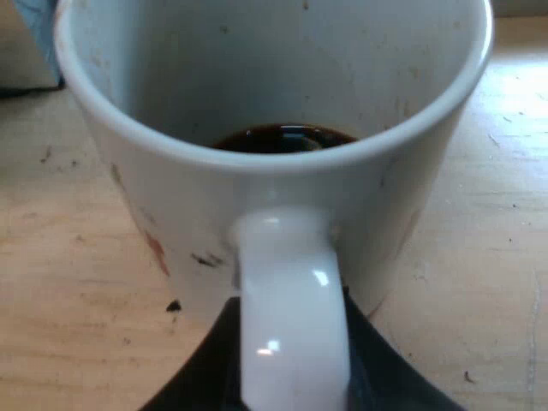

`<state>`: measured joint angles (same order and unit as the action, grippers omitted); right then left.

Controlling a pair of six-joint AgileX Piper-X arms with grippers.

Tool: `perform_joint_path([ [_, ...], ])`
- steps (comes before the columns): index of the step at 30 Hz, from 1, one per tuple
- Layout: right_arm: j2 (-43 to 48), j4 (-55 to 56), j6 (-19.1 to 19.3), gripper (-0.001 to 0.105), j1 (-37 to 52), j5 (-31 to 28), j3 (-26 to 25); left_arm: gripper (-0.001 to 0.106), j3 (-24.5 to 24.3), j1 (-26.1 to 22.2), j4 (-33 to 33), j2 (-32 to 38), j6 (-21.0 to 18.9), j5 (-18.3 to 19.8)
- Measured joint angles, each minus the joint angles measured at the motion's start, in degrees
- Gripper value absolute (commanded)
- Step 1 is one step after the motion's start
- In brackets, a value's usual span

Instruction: Place mug into machine

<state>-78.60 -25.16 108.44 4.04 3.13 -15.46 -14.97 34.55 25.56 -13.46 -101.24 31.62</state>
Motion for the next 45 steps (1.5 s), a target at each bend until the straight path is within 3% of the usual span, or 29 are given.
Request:
perform_joint_path([
  [5,7.8,9.5,5.5,0.000,0.0,0.0,0.1,0.082,0.0,0.0,0.2,0.0,0.0,-3.2],
  [10,25.2,25.2,9.5,0.000,0.0,0.0,0.4,0.082,1.3,0.0,0.4,0.0,0.0,-11.2],
  [15,39.6,40.6,10.7,0.000,0.0,0.5,-0.9,0.082,4.3,0.0,-0.5,0.0,0.0,-13.4],
  [19,49.6,54.2,11.7,0.000,0.0,4.4,-4.3,0.082,5.9,0.0,-3.8,-0.1,0.0,-15.6],
  [23,53.4,62.1,11.6,0.000,-0.6,6.7,-6.5,0.082,6.6,0.0,-4.8,-0.1,0.0,-16.8],
  [24,55.0,65.7,11.3,0.000,-2.2,6.2,-7.4,0.082,6.7,0.0,-5.2,-0.1,0.0,-17.1],
  [25,56.5,68.0,10.2,0.000,-4.7,5.9,-7.9,0.082,8.7,0.0,-6.9,-0.1,0.0,-22.2],
  [30,59.3,69.6,7.1,0.000,-13.8,7.3,-9.1,0.082,8.9,0.0,-8.9,-0.1,0.0,-26.0],
  [33,59.3,69.6,6.9,0.000,-14.5,7.3,-9.1,0.082,8.9,0.0,-10.9,-0.1,0.0,-29.6],
  [38,58.4,69.6,2.7,0.000,-26.4,3.0,-9.1,0.082,8.9,0.0,-11.2,-0.1,0.0,-30.1],
  [39,56.7,68.2,-0.3,0.000,-32.2,0.2,-9.1,0.082,8.9,0.0,-11.3,-0.1,0.0,-30.1],
  [43,49.9,58.1,-3.8,0.000,-44.1,-8.8,-7.7,0.082,8.9,0.0,-11.6,-0.1,0.0,-30.1],
  [45,47.0,53.6,-5.4,0.000,-47.1,-10.2,-6.7,0.082,8.9,0.0,-11.8,-0.1,0.0,-30.1],
])
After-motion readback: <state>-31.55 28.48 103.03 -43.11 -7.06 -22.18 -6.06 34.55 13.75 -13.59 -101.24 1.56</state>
